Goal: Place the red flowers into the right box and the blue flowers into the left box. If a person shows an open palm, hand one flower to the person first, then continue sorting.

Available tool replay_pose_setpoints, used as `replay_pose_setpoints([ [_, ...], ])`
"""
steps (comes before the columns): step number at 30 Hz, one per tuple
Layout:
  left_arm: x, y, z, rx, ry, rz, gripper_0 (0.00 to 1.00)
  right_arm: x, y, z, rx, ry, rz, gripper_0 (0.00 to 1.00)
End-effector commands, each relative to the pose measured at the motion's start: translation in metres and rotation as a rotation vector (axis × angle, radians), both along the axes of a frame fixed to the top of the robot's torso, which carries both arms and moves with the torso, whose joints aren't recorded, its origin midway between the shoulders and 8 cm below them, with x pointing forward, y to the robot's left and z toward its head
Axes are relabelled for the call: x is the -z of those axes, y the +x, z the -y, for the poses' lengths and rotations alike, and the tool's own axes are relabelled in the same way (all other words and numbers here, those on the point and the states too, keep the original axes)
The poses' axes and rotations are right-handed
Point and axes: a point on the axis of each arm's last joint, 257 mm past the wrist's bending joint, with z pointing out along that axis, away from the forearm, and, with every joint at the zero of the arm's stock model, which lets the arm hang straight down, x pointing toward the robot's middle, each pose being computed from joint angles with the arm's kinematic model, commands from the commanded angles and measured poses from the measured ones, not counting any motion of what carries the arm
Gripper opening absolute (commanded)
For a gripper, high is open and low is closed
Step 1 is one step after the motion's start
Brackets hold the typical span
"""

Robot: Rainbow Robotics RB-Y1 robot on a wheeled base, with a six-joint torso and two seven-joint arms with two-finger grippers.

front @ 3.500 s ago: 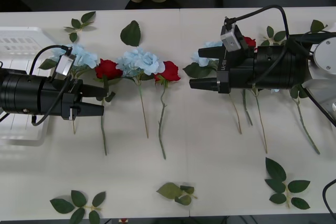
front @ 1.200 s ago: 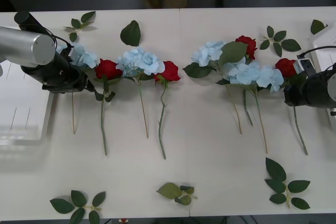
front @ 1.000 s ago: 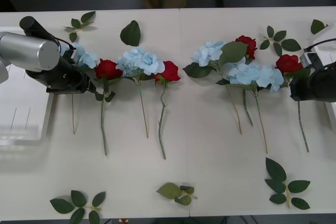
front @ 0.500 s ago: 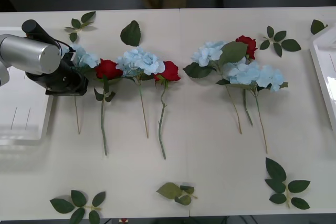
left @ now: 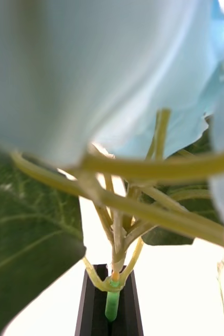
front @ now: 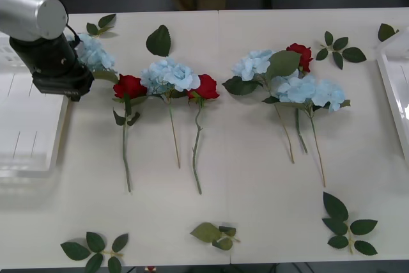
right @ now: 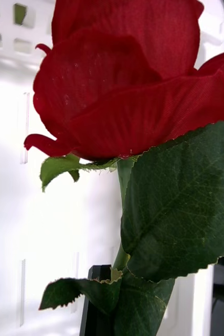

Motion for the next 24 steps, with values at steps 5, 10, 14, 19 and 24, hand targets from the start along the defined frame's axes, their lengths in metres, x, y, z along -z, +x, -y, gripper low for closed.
replay_pose_setpoints([
  [5,-0.145,0.019,-0.055,0.085,0.027,0.145,0.0,-0.013,0.026,-0.008,-0.003,0.016,0.104,0.05],
  [10,-0.167,-0.007,-0.123,0.038,0.02,0.142,0.0,-0.015,0.028,-0.012,-0.002,0.035,0.105,0.34],
  [14,-0.172,-0.036,-0.188,0.003,0.058,0.133,0.0,-0.012,0.023,-0.027,0.018,0.137,0.059,0.37],
  [19,-0.159,-0.054,-0.237,-0.025,0.085,0.142,0.0,-0.018,0.006,-0.072,-0.027,0.292,-0.051,0.45],
  [24,-0.12,-0.051,-0.26,-0.074,0.087,0.169,0.0,-0.021,-0.007,-0.151,-0.146,0.459,-0.157,0.46],
])
